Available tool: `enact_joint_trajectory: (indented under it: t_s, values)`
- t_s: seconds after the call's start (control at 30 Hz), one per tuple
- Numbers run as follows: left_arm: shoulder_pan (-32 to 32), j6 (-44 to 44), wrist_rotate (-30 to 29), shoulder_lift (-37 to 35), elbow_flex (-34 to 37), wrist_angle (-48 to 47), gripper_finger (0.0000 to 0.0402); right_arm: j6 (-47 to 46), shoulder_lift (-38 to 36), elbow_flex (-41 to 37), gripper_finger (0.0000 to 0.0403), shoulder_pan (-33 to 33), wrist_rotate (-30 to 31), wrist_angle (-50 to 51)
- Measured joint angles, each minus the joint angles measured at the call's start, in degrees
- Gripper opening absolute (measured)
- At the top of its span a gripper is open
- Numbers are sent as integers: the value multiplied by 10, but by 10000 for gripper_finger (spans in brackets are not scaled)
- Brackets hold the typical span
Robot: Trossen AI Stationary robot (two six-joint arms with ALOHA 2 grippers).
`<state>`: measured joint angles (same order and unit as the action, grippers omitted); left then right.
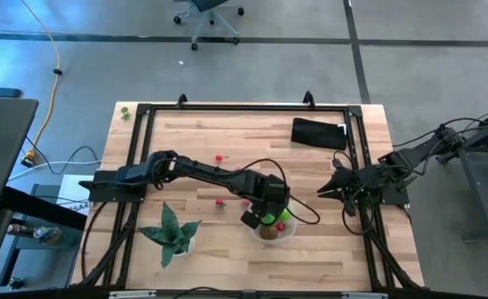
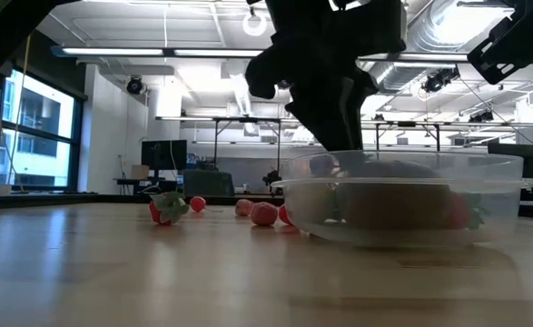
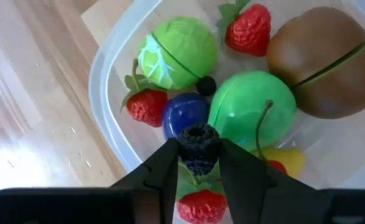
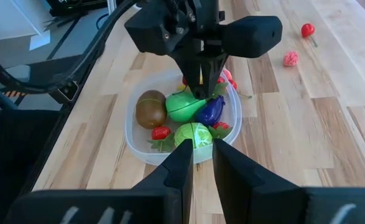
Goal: Pick and placing Produce into tupperware
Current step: Put the blueberry into the transparent bin, then put the top cherry into the transparent bin
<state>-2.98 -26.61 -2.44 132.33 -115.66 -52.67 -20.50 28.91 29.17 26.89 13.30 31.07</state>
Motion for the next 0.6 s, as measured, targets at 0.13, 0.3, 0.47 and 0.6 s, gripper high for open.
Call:
enact_joint_trajectory:
  t_s: [0.13, 0.3, 0.47, 0.6]
  values:
    - [0, 0, -1, 0, 0, -4, 121, 0, 0, 0, 51, 0, 0, 0]
    - [0, 1, -2, 0, 0, -3, 188, 0, 0, 0, 51, 0, 0, 0]
    - [7, 22, 0, -6, 0, -35, 232, 0, 0, 0, 51, 0, 0, 0]
    - [37, 52, 1, -36, 0, -99, 237, 0, 0, 0, 51, 0, 0, 0]
